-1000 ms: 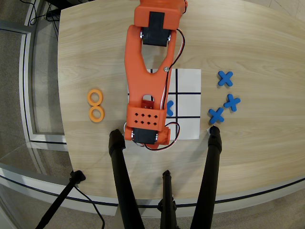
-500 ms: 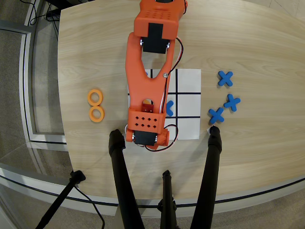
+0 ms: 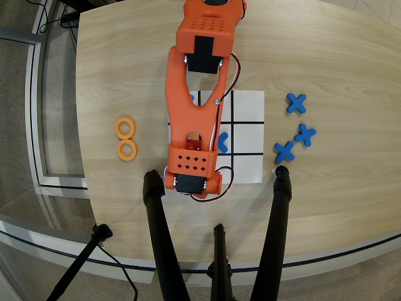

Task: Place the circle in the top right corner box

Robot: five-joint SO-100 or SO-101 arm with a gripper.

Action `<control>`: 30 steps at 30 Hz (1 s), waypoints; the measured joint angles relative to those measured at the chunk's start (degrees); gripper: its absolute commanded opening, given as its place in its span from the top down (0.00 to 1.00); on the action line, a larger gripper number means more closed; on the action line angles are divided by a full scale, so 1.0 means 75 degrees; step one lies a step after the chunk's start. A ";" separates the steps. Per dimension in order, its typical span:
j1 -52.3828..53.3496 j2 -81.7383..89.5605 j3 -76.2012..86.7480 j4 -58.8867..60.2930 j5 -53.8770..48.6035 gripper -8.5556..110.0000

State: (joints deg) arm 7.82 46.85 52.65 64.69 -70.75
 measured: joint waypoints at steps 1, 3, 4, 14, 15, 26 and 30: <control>0.0000 0.0000 0.0000 0.0012 0.0000 0.93; 0.0000 0.0000 0.0000 0.0012 0.0000 0.91; 0.0000 0.0000 0.0000 0.0012 0.0000 0.91; 0.0000 0.0000 -0.0117 0.0070 -0.0012 0.87; 0.0000 0.0000 -0.0117 0.0117 -0.0012 0.87; 0.0000 0.2332 0.0422 0.2027 -0.0352 0.87; -0.0094 0.4980 0.2426 0.2449 -0.0914 0.87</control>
State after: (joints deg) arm 7.12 84.20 70.84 83.06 -77.61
